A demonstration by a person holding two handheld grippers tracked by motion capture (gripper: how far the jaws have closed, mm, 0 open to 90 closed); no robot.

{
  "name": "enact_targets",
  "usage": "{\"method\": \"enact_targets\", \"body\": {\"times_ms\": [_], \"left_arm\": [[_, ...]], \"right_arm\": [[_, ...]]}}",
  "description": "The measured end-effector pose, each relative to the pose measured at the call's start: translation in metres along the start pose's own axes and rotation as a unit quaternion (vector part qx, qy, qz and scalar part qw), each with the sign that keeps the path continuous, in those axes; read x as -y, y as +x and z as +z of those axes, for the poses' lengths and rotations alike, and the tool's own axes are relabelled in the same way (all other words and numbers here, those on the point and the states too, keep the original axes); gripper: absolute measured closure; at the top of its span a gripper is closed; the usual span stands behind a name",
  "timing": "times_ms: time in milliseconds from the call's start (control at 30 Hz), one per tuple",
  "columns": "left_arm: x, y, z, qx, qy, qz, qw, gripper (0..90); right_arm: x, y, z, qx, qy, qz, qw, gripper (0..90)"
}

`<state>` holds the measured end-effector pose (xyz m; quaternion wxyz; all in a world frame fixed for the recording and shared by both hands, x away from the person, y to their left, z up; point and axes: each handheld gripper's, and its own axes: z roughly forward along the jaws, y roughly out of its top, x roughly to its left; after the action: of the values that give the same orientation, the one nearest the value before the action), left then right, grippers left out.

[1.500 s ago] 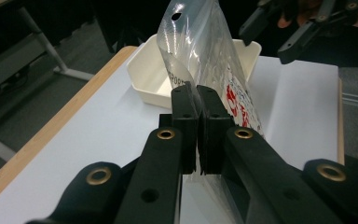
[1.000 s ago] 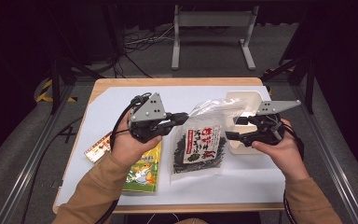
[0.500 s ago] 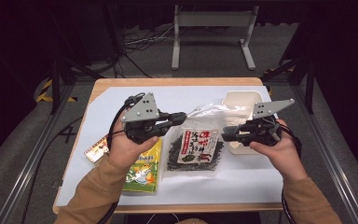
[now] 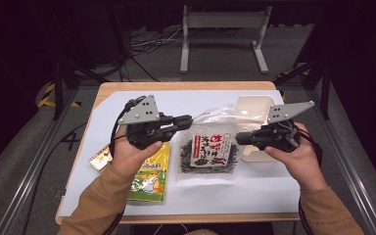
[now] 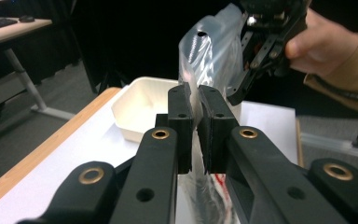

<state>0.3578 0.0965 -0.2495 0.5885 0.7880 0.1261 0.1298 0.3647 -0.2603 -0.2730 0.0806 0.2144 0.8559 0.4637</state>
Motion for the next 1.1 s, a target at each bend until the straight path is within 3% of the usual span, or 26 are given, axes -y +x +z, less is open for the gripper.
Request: {"method": "enact_targets", "body": {"times_ms": [100, 200, 267, 367, 833, 1100], "left_arm": [[0.002, 0.001, -0.005, -0.006, -0.009, -0.009, 0.9999, 80.5], [0.005, 0.002, -0.009, -0.006, -0.021, -0.021, 0.9995, 63.5], [0.007, 0.002, -0.012, -0.023, -0.016, -0.019, 0.9994, 54.0], [0.012, 0.003, -0.016, -0.027, -0.013, -0.034, 0.9989, 42.6], [0.048, 0.012, -0.035, -0.056, 0.01, -0.068, 0.9961, 39.1], [0.067, 0.016, -0.033, -0.055, 0.026, -0.086, 0.9944, 37.5]], "right_arm": [[-0.003, 0.0, -0.002, 0.009, 0.005, 0.004, 0.9999, 84.7], [-0.007, 0.0, -0.005, 0.007, 0.003, 0.01, 0.9999, 84.8], [-0.011, 0.0, -0.005, 0.009, 0.005, 0.007, 0.9999, 84.8], [-0.018, 0.0, -0.009, 0.016, 0.001, 0.009, 0.9998, 84.7], [-0.044, -0.021, -0.035, 0.057, -0.019, 0.024, 0.9979, 84.4], [-0.054, -0.032, -0.048, 0.083, -0.024, 0.031, 0.9958, 84.2]]}}
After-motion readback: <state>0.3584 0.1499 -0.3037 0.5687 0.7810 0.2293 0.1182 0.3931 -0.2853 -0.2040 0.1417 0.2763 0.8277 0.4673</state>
